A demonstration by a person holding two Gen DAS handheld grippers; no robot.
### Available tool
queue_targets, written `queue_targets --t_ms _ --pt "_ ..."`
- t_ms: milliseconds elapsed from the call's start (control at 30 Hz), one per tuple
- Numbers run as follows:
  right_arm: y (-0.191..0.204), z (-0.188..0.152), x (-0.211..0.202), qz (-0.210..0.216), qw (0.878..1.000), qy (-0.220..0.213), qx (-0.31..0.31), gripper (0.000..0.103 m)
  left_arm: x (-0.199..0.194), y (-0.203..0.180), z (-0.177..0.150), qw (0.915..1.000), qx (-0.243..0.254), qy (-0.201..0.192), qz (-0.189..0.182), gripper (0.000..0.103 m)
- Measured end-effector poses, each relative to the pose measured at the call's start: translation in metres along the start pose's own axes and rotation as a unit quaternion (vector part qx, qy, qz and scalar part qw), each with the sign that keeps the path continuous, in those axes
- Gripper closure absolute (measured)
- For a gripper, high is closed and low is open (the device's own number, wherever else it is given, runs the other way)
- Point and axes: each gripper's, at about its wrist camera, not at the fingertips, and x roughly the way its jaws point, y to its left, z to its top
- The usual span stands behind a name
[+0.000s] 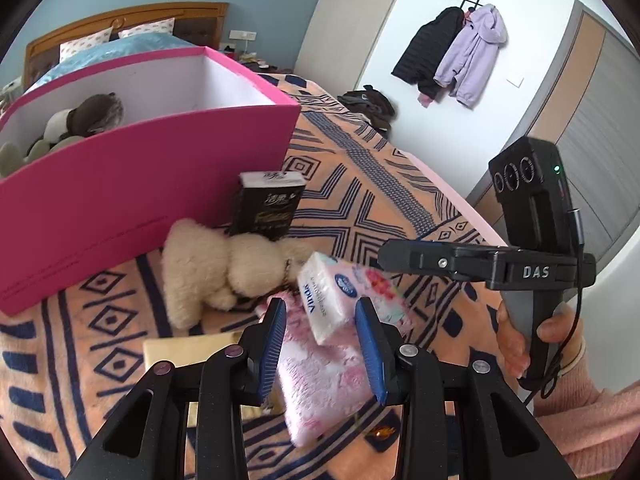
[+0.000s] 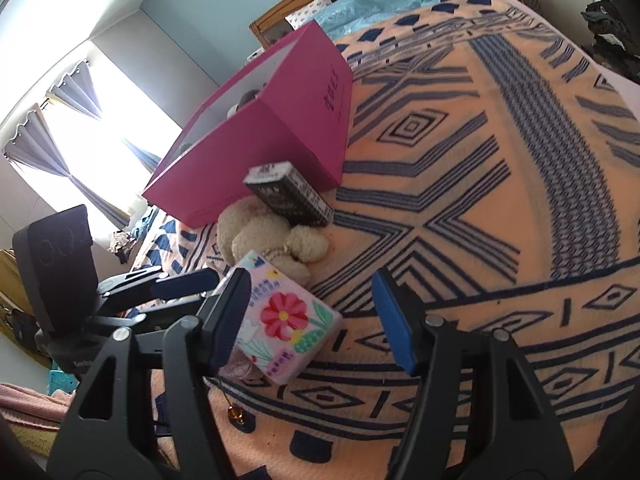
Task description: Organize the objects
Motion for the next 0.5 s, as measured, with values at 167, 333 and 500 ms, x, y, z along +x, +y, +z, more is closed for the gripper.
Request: queue_targets --t_ms 167,333,500 --pt "-0.004 -0.01 0.004 0.01 1.0 0.013 0.012 0.038 0.001 -0.004 -0.004 0.9999 0.011 0.006 -0.001 0.067" --pt "-0.007 -0.018 0.007 0.014 1.0 0.021 0.019 0.038 0.006 -0.012 -0.002 0.9997 0.023 0.01 0.0 0.067" --pt "-0.008 -0.023 0.01 0.026 0.999 0.026 0.026 0.044 0.006 -0.022 -0.001 0.999 0.044 0.009 -0.003 0.067"
